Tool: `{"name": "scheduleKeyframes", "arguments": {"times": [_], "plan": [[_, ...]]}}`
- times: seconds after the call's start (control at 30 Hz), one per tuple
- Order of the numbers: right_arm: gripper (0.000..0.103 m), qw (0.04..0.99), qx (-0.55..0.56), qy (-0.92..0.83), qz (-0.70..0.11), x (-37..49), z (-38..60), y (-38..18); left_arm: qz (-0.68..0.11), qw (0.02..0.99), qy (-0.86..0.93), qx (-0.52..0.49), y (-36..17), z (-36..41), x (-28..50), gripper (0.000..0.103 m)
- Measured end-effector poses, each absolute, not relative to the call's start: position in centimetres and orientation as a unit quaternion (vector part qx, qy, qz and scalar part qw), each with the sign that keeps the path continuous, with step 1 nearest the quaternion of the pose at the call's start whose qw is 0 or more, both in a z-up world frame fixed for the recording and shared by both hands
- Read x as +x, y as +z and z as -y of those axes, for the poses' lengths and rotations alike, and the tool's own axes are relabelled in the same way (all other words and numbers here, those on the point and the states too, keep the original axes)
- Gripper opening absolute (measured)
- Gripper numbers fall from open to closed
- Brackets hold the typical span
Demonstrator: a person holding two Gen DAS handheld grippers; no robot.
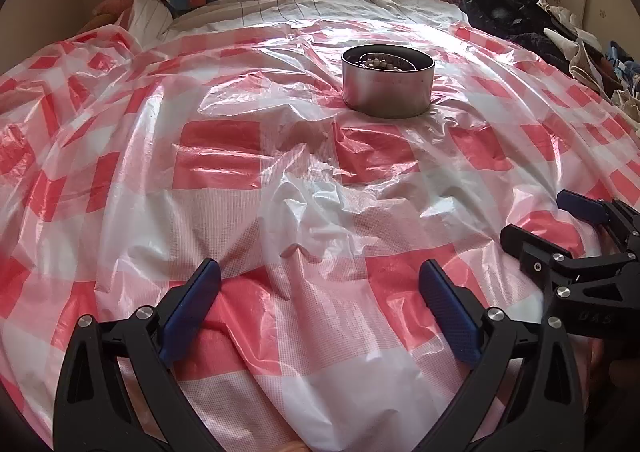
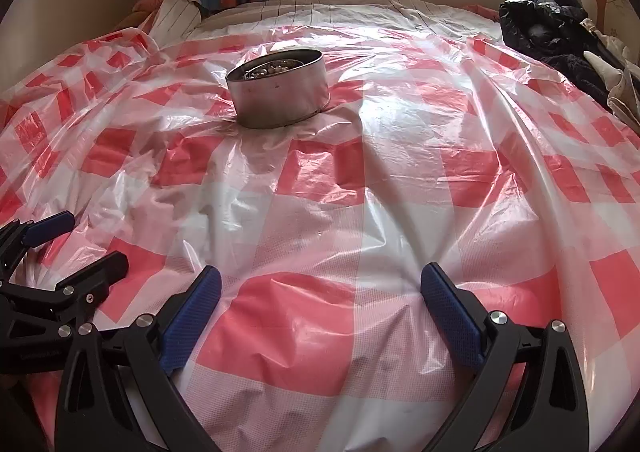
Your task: Organize jewelry
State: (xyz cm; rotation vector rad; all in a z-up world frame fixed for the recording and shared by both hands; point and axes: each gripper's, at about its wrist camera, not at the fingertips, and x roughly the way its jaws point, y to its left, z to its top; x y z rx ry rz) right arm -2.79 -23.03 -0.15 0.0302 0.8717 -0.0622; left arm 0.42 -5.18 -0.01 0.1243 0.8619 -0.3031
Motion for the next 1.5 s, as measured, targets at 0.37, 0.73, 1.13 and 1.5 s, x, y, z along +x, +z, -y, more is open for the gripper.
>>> {"name": "scheduleKeyframes", "arguments": {"times": [0.37, 0.73, 1.13, 1.5], "plan": [[0.096, 0.91, 0.012, -0.035, -0.413, -2.83, 22.85, -0.2, -0.423, 0.894, -0.135, 0.064, -0.28, 5.38, 0.67, 0.096], [0.096, 0.91, 0.012, -0.035, -0.413, -2.79, 22.86, -0.21, -0.426, 0.892, -0.134, 0.064, -0.31, 5.42, 0.76, 0.096], [0.096, 0.91, 0.009, -0.038, -0.413, -2.73, 22.97, -0.31, -0.427, 0.892, -0.132, 0.068, -0.3, 5.42, 0.79, 0.096], [0.096, 0.909, 0.004, -0.043, -0.414, -2.62, 22.95, -0.33, -0.427, 0.892, -0.132, 0.068, -0.32, 5.48, 0.78, 0.096]]}}
